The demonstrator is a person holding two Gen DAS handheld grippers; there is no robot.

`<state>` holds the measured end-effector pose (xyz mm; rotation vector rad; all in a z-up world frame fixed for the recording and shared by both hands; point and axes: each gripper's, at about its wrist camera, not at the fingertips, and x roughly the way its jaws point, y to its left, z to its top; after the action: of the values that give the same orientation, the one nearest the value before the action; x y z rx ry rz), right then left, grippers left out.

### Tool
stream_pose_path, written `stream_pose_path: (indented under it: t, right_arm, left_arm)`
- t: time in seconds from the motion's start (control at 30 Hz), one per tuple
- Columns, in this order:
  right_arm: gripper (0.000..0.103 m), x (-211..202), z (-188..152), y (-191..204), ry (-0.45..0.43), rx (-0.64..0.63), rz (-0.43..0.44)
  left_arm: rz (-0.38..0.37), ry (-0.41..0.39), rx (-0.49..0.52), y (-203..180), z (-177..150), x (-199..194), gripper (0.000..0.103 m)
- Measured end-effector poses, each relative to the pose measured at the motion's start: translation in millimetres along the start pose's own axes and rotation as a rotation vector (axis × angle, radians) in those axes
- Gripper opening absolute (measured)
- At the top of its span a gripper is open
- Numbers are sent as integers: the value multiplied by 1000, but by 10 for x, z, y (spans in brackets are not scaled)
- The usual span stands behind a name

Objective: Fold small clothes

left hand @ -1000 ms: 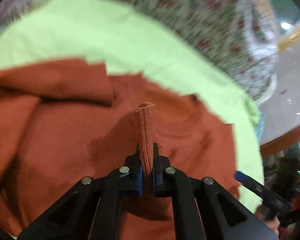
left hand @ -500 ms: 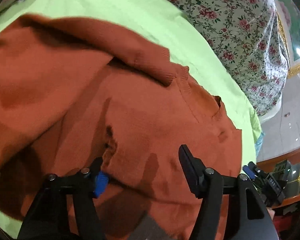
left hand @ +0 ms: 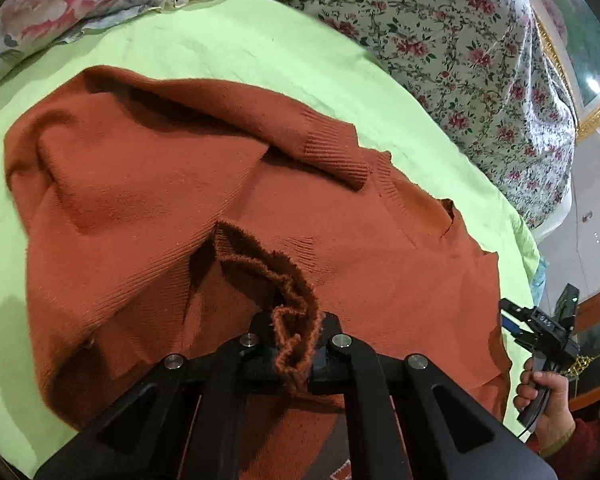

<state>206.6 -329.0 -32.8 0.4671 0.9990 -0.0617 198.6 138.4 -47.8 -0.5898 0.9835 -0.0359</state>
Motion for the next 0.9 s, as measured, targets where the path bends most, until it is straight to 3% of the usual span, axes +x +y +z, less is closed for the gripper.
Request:
stream_pose_path:
  t: [0.17, 0.2, 0.23, 0.27, 0.33, 0.43, 0.57, 0.67, 0.7, 0.73, 0.83, 0.9]
  right_arm:
    - [67, 163, -52, 151, 34, -78, -13]
    - [62, 195, -57, 198, 42, -113, -30]
    - [20, 212, -59, 230, 49, -143, -49]
    - [11, 218, -47, 237, 63, -157, -56]
    - [10, 125, 61, 176, 49, -123, -43]
    - [9, 70, 155, 65, 39, -109, -70]
    - [12, 225, 105, 15, 84, -107, -76]
    - [37, 105, 109, 19, 64, -74, -84]
    - [53, 17, 99, 25, 47, -63, -74]
    - [58, -54, 88, 38, 28, -59, -63]
    - [58, -319, -3, 113, -40, -69, -13]
    - [58, -389, -56, 185, -45, -74, 24]
  left_arm:
    - [8, 11, 27, -26, -9, -3, 4]
    - [5, 11, 20, -17, 0, -3, 4]
    - [-2, 10, 14, -15, 7, -10, 4]
    - [-11, 8, 15, -38, 17, -13, 5]
    - [-31, 9, 43, -135, 13, -7, 5]
    - [35, 38, 103, -247, -36, 127, 5]
    - [66, 75, 76, -145, -83, 135, 12]
    - [82, 61, 99, -140, -84, -57, 23]
    - [80, 55, 104, -127, -73, -132, 27]
    - [77, 46, 108, -121, -62, -203, 30]
    - [86, -1, 136, -140, 32, -426, 42]
    - [112, -18, 154, -152, 139, -479, 56]
